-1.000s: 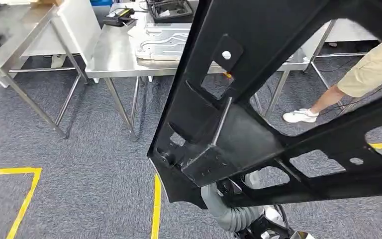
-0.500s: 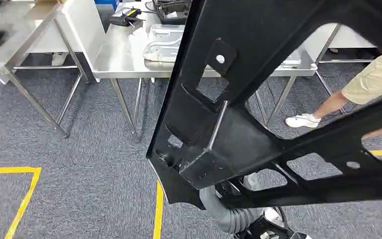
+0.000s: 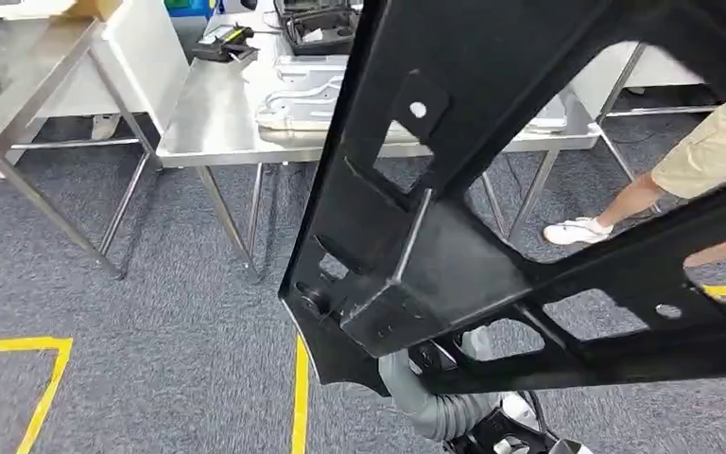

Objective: Take the parts from the cabinet and place them on the table.

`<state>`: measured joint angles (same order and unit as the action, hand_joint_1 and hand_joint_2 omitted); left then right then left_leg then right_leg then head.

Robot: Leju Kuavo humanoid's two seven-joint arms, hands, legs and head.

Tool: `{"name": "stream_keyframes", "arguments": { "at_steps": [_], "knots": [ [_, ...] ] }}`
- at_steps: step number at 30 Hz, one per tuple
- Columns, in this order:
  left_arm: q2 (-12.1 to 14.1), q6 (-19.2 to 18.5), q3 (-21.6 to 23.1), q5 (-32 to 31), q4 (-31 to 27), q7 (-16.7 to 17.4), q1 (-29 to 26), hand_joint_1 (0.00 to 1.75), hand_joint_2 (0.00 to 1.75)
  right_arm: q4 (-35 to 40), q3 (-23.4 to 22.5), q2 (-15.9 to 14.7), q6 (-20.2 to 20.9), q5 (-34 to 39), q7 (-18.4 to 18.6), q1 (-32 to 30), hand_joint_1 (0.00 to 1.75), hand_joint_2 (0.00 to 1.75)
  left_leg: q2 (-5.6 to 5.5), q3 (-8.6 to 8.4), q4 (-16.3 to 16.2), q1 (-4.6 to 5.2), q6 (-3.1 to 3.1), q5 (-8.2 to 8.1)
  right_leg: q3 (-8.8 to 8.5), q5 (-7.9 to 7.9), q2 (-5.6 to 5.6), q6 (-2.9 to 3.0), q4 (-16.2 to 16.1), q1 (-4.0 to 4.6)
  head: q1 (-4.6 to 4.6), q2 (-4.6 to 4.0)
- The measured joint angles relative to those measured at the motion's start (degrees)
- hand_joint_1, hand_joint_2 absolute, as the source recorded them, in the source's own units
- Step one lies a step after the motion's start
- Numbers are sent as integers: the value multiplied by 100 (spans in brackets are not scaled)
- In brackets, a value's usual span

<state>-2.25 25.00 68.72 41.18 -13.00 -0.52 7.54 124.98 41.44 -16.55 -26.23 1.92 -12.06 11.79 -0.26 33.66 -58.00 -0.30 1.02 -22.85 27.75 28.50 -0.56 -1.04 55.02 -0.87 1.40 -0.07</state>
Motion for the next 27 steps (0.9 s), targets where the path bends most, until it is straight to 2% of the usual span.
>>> {"name": "stream_keyframes", "arguments": {
  "at_steps": [1,2,4,5,6,7,8,10,11,12,13,15,16,17,18,20,21,22,23,24,25,26,27],
  "knots": [
    [0,-2,0,0,0,2,-12,0,175,-2,0,0,0,-2,0,1,175,175,-7,-56,92,49,40,-110,-22,33,-5,-36,-13,37,-2,-2],
    [0,-2,4,0,0,2,-20,0,175,0,0,0,0,-2,2,15,175,175,-3,-146,257,54,99,-166,2,60,-23,-71,-8,37,-13,0],
    [0,-7,2,0,0,0,-18,0,175,0,0,0,0,0,7,4,175,175,-10,-112,253,59,173,-183,-7,21,-16,-125,-6,43,-7,0],
    [-2,-7,2,-2,0,0,-18,0,175,0,0,0,0,0,4,11,175,175,-24,-150,271,48,216,-198,-30,38,-12,-152,-13,39,0,-2],
    [-2,-7,2,0,0,0,-25,0,175,0,0,0,0,0,7,13,175,175,-30,-228,317,19,244,-197,-5,87,6,-174,70,29,0,0],
    [-2,-7,4,-2,0,0,-24,0,175,0,0,0,0,-4,2,22,175,175,-26,-286,339,16,279,-218,103,148,14,-190,315,27,15,0],
    [-2,-7,4,-2,0,0,-23,0,175,0,0,0,0,-4,-2,31,175,175,-20,-318,345,19,314,-245,377,303,15,-197,783,28,22,0],
    [-2,-7,4,-2,0,0,-42,0,175,0,0,-2,0,-2,0,6,175,175,-20,-375,344,30,341,-316,995,611,15,-211,1689,26,22,0],
    [-2,-7,4,0,0,-2,-55,0,175,0,0,-2,0,-2,-2,3,175,175,-22,-418,344,32,346,-356,1202,639,15,-217,1893,25,22,0],
    [-2,-5,4,0,0,-2,-63,0,175,0,0,0,0,-2,-2,4,175,175,-28,-478,344,32,342,-401,1276,544,16,-219,1839,24,22,0],
    [0,0,4,0,0,-2,-68,0,175,0,0,-2,0,-2,-4,4,175,175,-37,-551,345,31,334,-456,1231,306,18,-217,1557,23,24,0],
    [-2,0,7,0,0,-2,-84,0,175,0,0,-2,0,2,-11,5,175,175,-47,-736,345,30,297,-583,900,-440,24,-188,517,23,24,0],
    [-2,0,7,0,0,-2,-104,0,175,-2,0,-2,0,2,-20,6,175,175,-46,-755,352,35,266,-642,826,-672,43,-157,155,31,26,0],
    [0,0,7,4,0,0,-100,0,175,-7,4,0,-2,4,-20,2,175,175,-49,-794,342,52,228,-683,831,-365,59,-131,185,62,4,0],
    [0,0,7,6,0,0,-95,0,175,-4,2,0,0,7,-22,-3,175,175,-34,-756,369,52,172,-731,816,-450,52,-103,191,89,4,0],
    [0,0,9,2,0,0,-90,0,175,-2,2,-2,0,15,-20,-3,175,175,-22,-902,343,56,114,-744,759,-456,39,-11,170,78,6,0],
    [0,0,9,2,0,0,-84,0,175,0,2,2,-2,13,-24,-2,175,175,-16,-872,286,46,84,-783,674,-450,31,8,138,44,13,0],
    [0,0,9,2,0,0,-80,0,175,0,2,0,0,7,-28,8,175,175,-12,-762,4,34,62,-787,618,-415,38,45,134,38,0,0],
    [-2,0,9,2,0,0,-73,0,175,0,2,2,0,4,-31,12,175,175,-9,-512,-417,26,33,-849,590,-379,38,67,135,33,-18,0],
    [-2,0,7,9,0,0,-73,0,175,0,2,2,0,7,-31,7,175,175,-9,-200,-875,11,-3,-1004,564,-339,37,79,135,35,-15,0],
    [2,15,0,20,0,-20,-47,0,175,0,2,0,0,7,-28,-1,175,175,-6,105,-1296,8,-35,-1225,525,-293,28,87,135,29,-15,0],
    [2,15,-2,17,0,-17,7,0,175,-2,2,-2,-2,7,-28,-9,175,175,-3,315,-1547,6,-53,-1380,467,-244,31,89,135,26,-15,0],
    [2,15,-2,15,0,-18,21,0,175,-2,2,0,0,11,-31,-8,175,175,-3,403,-1543,-6,-59,-1362,392,-191,25,89,135,18,-15,0]
  ]
}}
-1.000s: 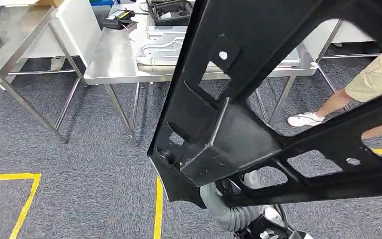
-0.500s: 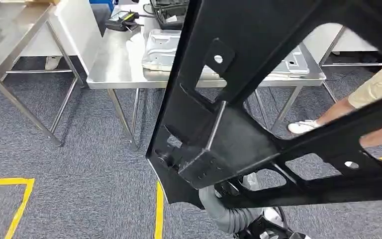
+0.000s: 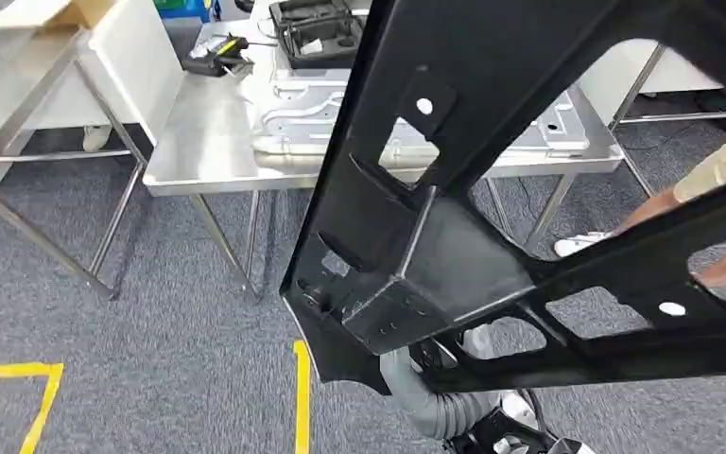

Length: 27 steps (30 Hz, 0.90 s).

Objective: Take the parts from the cabinet and place them on the table.

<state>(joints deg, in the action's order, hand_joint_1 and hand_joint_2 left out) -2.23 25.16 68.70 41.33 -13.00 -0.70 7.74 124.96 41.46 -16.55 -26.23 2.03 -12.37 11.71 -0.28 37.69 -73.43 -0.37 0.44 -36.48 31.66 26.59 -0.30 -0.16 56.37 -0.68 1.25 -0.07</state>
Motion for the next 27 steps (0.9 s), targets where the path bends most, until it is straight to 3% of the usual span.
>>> {"name": "stream_keyframes", "arguments": {
  "at_steps": [1,2,4,6,7,8,10,11,13,14,15,16,17,18,19,20,21,22,24,26,27],
  "knots": [
    [0,0,0,2,0,0,-1,0,175,0,0,0,0,2,0,0,175,175,1,-38,260,-6,-7,185,-90,61,-14,-6,-1,-9,0,0],
    [0,0,0,2,0,2,-4,0,175,0,0,0,0,2,2,1,175,175,1,-154,689,-11,-6,503,-184,121,-23,-17,-2,-13,0,0],
    [2,0,2,2,0,7,-34,0,175,0,0,0,0,2,0,8,175,175,5,-374,1650,14,66,1292,-318,229,-33,-59,-15,-14,-2,0],
    [15,0,0,13,0,2,-39,0,175,-9,2,0,0,4,2,19,175,175,-9,-362,1689,83,161,1160,-337,284,-52,-130,-48,-6,0,0],
    [15,0,2,9,0,0,-28,0,175,-9,2,2,2,17,11,21,175,175,-8,-383,1721,89,207,1252,-386,274,-49,-166,-55,-11,0,0],
    [13,-2,2,2,0,2,-23,0,175,-7,4,0,7,20,9,22,175,175,-11,-411,1756,77,244,1231,-398,245,-46,-199,-31,12,0,0],
    [7,-17,6,-9,0,7,-41,0,175,-2,0,0,7,17,9,47,175,175,-25,-621,1874,24,296,1236,-408,317,-20,-248,123,-5,9,0],
    [11,-15,7,-9,0,13,-41,0,175,-2,2,0,9,0,9,64,175,175,-20,-687,1910,18,331,1216,-217,420,-19,-266,472,-3,13,0],
    [11,-15,7,0,0,17,-50,0,175,-2,0,0,9,-13,20,61,175,175,-16,-748,1915,18,366,1147,367,731,-19,-295,1346,-10,13,0],
    [11,-15,7,7,0,17,-60,0,175,-2,0,-2,9,-11,31,48,175,175,-18,-785,1915,18,366,1104,616,868,-19,-314,1643,-13,13,0],
    [11,-15,7,9,0,17,-73,0,175,-2,0,-4,9,-11,33,41,175,175,-24,-837,1915,12,362,1056,776,890,-18,-336,1735,-20,15,0],
    [9,-15,7,9,0,13,-85,0,175,-2,0,-4,7,-13,33,41,175,175,-36,-913,1915,3,346,995,810,767,-17,-360,1580,-33,13,0],
    [7,-15,7,9,0,4,-93,0,175,-2,0,-4,7,-13,33,41,175,175,-48,-1007,1915,-13,325,927,734,497,-13,-371,1206,-53,15,0],
    [4,-15,7,9,0,4,-102,0,175,-2,0,-4,4,-13,35,40,175,175,-55,-1110,1914,-28,299,851,588,128,-4,-381,705,-73,15,0],
    [7,-15,7,7,0,4,-122,0,175,-4,0,-4,4,-13,35,30,175,175,-54,-1109,1923,-21,257,773,474,-328,14,-391,226,-102,15,0],
    [11,-15,7,7,4,4,-117,0,175,-11,0,-7,0,-13,35,13,175,175,-60,-1230,1852,-7,218,709,517,-441,37,-380,39,-102,17,-2],
    [11,-15,9,11,4,4,-124,0,175,-11,7,-7,2,-11,39,3,175,175,-64,-1181,1892,4,185,682,502,-337,41,-320,83,-67,15,-2],
    [11,-15,7,11,4,2,-120,0,175,-9,4,-7,0,-9,35,-2,175,175,-62,-1185,1906,6,130,638,506,-423,21,-270,88,-58,-7,-2],
    [11,-15,9,9,4,2,-100,0,175,-11,0,-9,0,-11,44,21,175,175,-56,-1234,1818,-28,83,674,453,-369,7,-190,74,-51,0,-2],
    [4,-15,11,9,4,0,-96,0,175,2,0,-4,0,-13,33,25,175,175,-32,-877,1184,-45,43,719,348,-304,13,-112,51,-72,-7,-2],
    [2,-15,7,20,4,2,-93,0,175,0,0,0,0,-13,33,23,175,175,-29,-583,725,-45,15,622,312,-262,14,-92,51,-69,-9,-2]
  ]
}}
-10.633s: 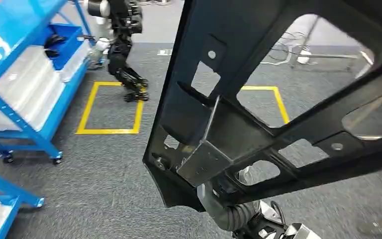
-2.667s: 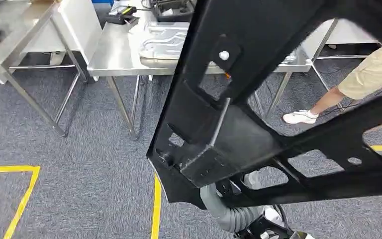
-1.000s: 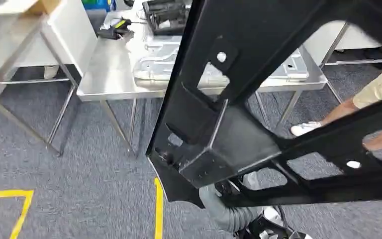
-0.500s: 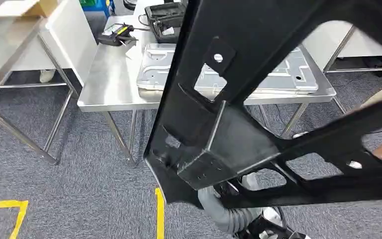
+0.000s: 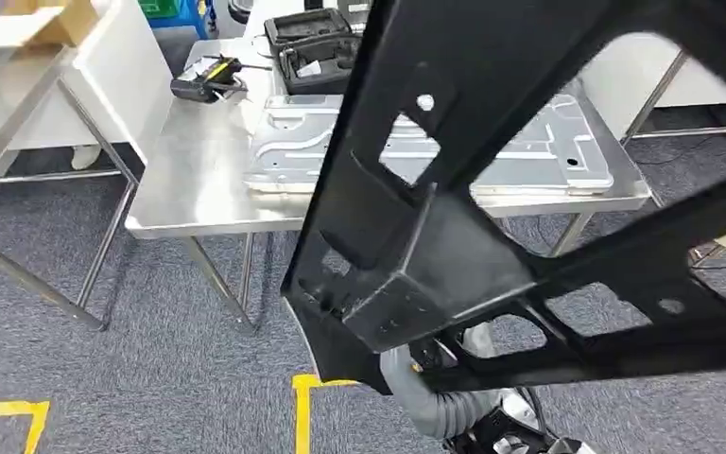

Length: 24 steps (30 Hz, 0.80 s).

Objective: Take the parts from the cabinet and place them on the table.

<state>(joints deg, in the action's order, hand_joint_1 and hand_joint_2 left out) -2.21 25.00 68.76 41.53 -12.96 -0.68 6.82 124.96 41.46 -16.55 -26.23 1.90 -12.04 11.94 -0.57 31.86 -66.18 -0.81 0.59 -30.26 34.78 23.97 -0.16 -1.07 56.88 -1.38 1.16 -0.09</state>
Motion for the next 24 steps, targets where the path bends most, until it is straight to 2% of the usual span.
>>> {"name": "stream_keyframes", "arguments": {
  "at_steps": [2,3,4,5,7,8,9,10,11,12,13,14,15,17,18,19,20,22,23,24],
  "knots": [
    [0,0,-9,15,-2,-2,79,0,175,0,0,-2,0,0,-2,-7,175,175,12,512,-689,10,-22,-433,-92,88,21,22,0,31,0,0],
    [0,0,-9,15,0,7,100,0,175,0,2,0,0,0,-7,-9,175,175,16,645,-780,14,-11,-549,-155,132,13,19,-1,46,-2,0],
    [0,0,-9,17,-2,11,106,0,175,0,2,0,0,0,-13,-13,175,175,17,663,-652,27,22,-495,-225,179,7,22,-2,59,0,0],
    [0,0,-9,17,0,20,107,0,175,0,2,0,0,0,-13,-18,175,175,16,591,-335,50,70,-297,-300,226,-10,20,-3,69,0,0],
    [2,0,-7,17,0,42,76,0,175,0,2,0,-2,0,-20,-17,175,175,17,288,689,117,189,469,-449,322,-13,11,-13,83,0,0],
    [17,0,-9,20,0,50,54,0,175,0,2,0,-2,0,-28,-17,175,175,-3,245,898,174,248,718,-499,356,-21,-8,-14,88,6,0],
    [20,0,-7,24,0,50,62,0,175,-2,2,0,-2,-2,-31,-22,175,175,-1,264,923,214,263,482,-497,382,-56,-44,-31,97,0,0],
    [17,0,-7,28,0,50,66,0,175,-2,4,0,-2,4,-37,-15,175,175,3,236,941,215,287,546,-501,418,-43,-85,-51,91,0,0],
    [20,2,-7,24,0,48,63,0,175,-2,4,0,-2,0,-33,-22,175,175,-7,225,997,194,323,628,-526,368,-44,-105,56,89,2,0],
    [17,0,-4,24,0,50,60,0,175,0,4,0,-4,0,-37,-29,175,175,-4,156,1001,183,362,615,-546,345,-48,-143,71,101,9,0],
    [9,0,-4,24,0,48,60,0,175,0,2,0,-13,0,-37,-24,175,175,1,33,1043,141,381,620,-551,426,-45,-165,129,103,2,0],
    [11,2,-4,20,0,48,61,0,175,0,2,0,-17,-2,-39,-18,175,175,3,-25,1050,138,411,605,-504,532,-35,-190,305,104,15,0],
    [13,2,-4,22,0,50,63,0,175,2,0,0,-17,-2,-42,-10,175,175,3,-45,1050,136,434,586,-307,700,-33,-214,657,96,17,0],
    [11,2,-4,20,0,48,45,0,175,0,2,0,-17,0,-39,-34,175,175,2,-65,1048,139,448,533,225,1049,-32,-248,1470,82,17,0],
    [11,2,-4,20,0,48,38,0,175,0,2,0,-20,0,-37,-47,175,175,0,-81,1047,139,446,504,427,1115,-31,-259,1702,81,17,0],
    [11,2,-4,20,0,48,30,0,175,0,2,0,-20,0,-39,-48,175,175,-4,-113,1047,137,441,473,503,1029,-30,-263,1678,73,20,0],
    [11,2,-4,20,0,48,25,0,175,0,2,0,-20,-2,-39,-47,175,175,-12,-166,1047,134,431,430,443,786,-26,-255,1396,66,20,0],
    [4,2,-4,15,0,46,11,0,175,0,2,0,-20,0,-39,-47,175,175,-16,-323,1047,125,390,319,54,67,-12,-255,340,55,20,0],
    [4,2,-4,13,0,41,-2,0,175,-2,2,-2,-20,-2,-41,-51,175,175,-10,-320,1060,127,355,268,-73,-31,-5,-239,58,61,15,0],
    [4,2,-2,13,0,39,5,0,175,-7,2,0,-20,-2,-39,-47,175,175,-9,-371,1041,142,324,246,-31,201,7,-190,19,87,11,0]
  ]
}}
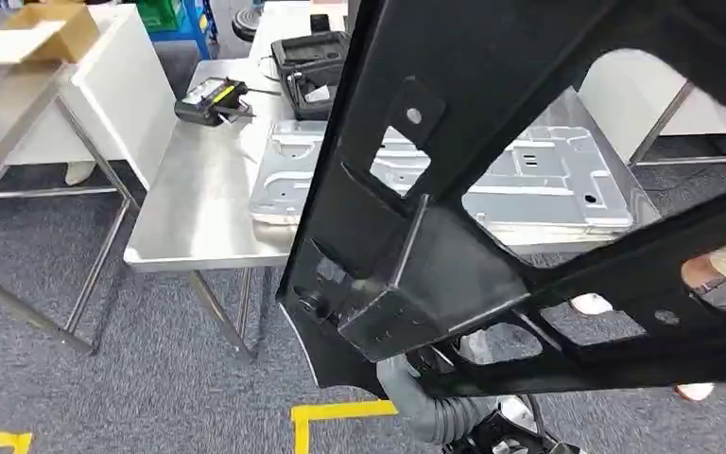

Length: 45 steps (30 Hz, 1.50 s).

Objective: Take the parts from the cabinet and place them on the table.

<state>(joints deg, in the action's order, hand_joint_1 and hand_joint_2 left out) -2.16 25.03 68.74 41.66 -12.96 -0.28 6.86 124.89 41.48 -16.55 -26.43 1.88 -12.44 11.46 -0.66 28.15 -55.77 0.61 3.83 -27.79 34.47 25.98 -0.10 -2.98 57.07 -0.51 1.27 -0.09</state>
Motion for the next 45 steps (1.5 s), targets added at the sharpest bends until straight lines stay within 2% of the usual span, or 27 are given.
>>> {"name": "stream_keyframes", "arguments": {
  "at_steps": [2,4,5,8,9,10,11,14,16,18,20,21,24,25,26,27,29,30,31,32,35,36,39,40,42,44,45],
  "knots": [
    [0,-2,0,2,0,-7,-4,0,175,2,0,-2,0,0,0,-13,175,175,15,-24,-26,1,-79,-27,-14,-119,-2,116,-3,25,7,2],
    [2,0,2,0,0,-7,-1,0,175,4,0,0,0,0,-2,-9,175,175,17,-22,-80,0,-115,-60,-117,-98,-13,182,-31,-15,4,2],
    [2,0,2,0,0,-9,-2,0,175,9,0,-2,0,-2,-4,1,175,175,25,71,-306,-13,-149,-83,-175,-69,-7,219,-47,-17,3,2],
    [2,13,-4,11,0,-37,51,0,175,9,0,0,0,0,-11,-3,175,175,32,848,-1553,-61,-255,-523,-268,36,-1,259,-46,-16,-15,2],
    [2,18,-7,13,0,-42,91,0,175,7,0,0,0,0,-11,-8,175,175,34,1066,-1846,-63,-273,-631,-309,72,0,258,-46,-16,-17,2],
    [2,17,-7,13,0,-42,110,0,175,9,0,0,0,0,-11,-7,175,175,35,1149,-1872,-63,-272,-590,-365,112,-3,254,-46,-15,-17,2],
    [2,17,-7,13,0,-42,110,0,175,9,0,0,0,0,-11,-8,175,175,35,1099,-1649,-63,-263,-419,-432,156,-12,248,-47,-15,-17,2],
    [4,13,-2,11,0,-33,63,0,175,9,0,0,0,0,-11,-4,175,175,41,589,-154,-33,-147,531,-640,302,-27,215,-66,-16,-17,2],
    [13,11,-2,15,0,-26,50,0,175,7,0,0,0,2,-17,-2,175,175,24,614,-118,53,-72,205,-645,344,-48,139,-91,-27,-20,2],
    [13,13,-2,11,0,-26,48,0,175,7,0,-2,0,0,-11,-17,175,175,28,558,-23,49,22,338,-690,262,-35,49,-24,-17,-18,2],
    [7,13,-2,11,0,-26,36,0,175,9,-2,0,0,0,-13,-3,175,175,26,356,49,-5,60,382,-756,400,-13,7,56,-20,-7,2],
    [7,13,0,9,0,-26,42,0,175,11,-2,0,0,-4,-22,11,175,175,28,315,58,-26,83,368,-622,488,-16,-11,312,-15,2,2],
    [9,13,0,9,0,-24,25,0,175,9,-4,-2,-4,0,-17,-13,175,175,27,251,60,-28,105,286,190,964,-16,-47,1525,-17,22,2],
    [9,13,0,9,0,-24,14,0,175,9,-4,-2,-4,0,-17,-20,175,175,22,222,60,-30,102,255,355,1016,-16,-53,1634,-21,20,2],
    [9,13,0,11,0,-26,7,0,175,9,-2,-2,-4,-4,-17,-19,175,175,13,174,60,-35,93,213,398,912,-15,-67,1500,-25,22,2],
    [9,13,0,11,0,-26,2,0,175,9,-2,-2,-4,-4,-17,-21,175,175,5,108,60,-43,78,167,316,626,-15,-75,1139,-31,22,2],
    [9,13,2,11,0,-28,-11,0,175,9,-2,-2,-4,-18,-17,-27,175,175,0,-5,63,-54,24,65,-20,-127,-9,-78,123,-46,22,2],
    [9,13,2,11,0,-28,-14,0,175,9,-2,-2,-4,-20,-20,-39,175,175,2,-58,44,-36,-14,12,-31,-180,7,-44,-21,-30,18,2],
    [11,13,2,13,0,-28,-15,0,175,18,0,-2,-7,-26,-17,-39,175,175,2,-52,60,-28,-48,-20,-41,19,32,8,-28,-11,24,2],
    [9,13,2,15,0,-31,-12,0,175,28,2,-2,-7,-46,-13,-50,175,175,13,-48,100,-29,-95,-59,-60,-100,16,54,-50,-1,20,2],
    [13,13,4,17,0,-35,-17,0,175,42,4,0,-4,-70,-6,-54,175,175,32,-124,-65,-51,-163,-104,-204,-83,-11,186,-80,-34,22,2],
    [13,13,4,20,0,-39,-9,0,175,59,4,-2,0,-70,0,-43,175,175,35,9,-332,-51,-195,-163,-244,-55,-5,215,-77,-38,15,2],
    [13,18,-7,50,0,-81,47,0,175,68,9,4,0,-76,2,-45,175,175,39,863,-1672,-74,-284,-668,-311,43,1,238,-77,-37,2,2],
    [13,18,-9,52,0,-81,85,0,175,68,9,4,0,-76,4,-45,175,175,39,1051,-1883,-74,-292,-732,-351,82,2,236,-77,-37,-2,2],
    [13,17,-9,52,0,-81,91,0,175,68,11,7,0,-79,4,-43,175,175,39,1009,-1497,-71,-253,-459,-483,176,-14,222,-77,-36,0,2],
    [13,18,-7,55,0,-79,66,0,175,68,11,9,0,-81,4,-39,175,175,40,711,-504,-40,-147,227,-641,281,-21,201,-81,-34,0,2],
    [28,15,-7,55,0,-79,37,0,175,68,11,9,0,-85,2,-36,175,175,47,668,-106,9,-74,577,-651,321,-18,186,-94,-45,-2,2]
  ]
}}
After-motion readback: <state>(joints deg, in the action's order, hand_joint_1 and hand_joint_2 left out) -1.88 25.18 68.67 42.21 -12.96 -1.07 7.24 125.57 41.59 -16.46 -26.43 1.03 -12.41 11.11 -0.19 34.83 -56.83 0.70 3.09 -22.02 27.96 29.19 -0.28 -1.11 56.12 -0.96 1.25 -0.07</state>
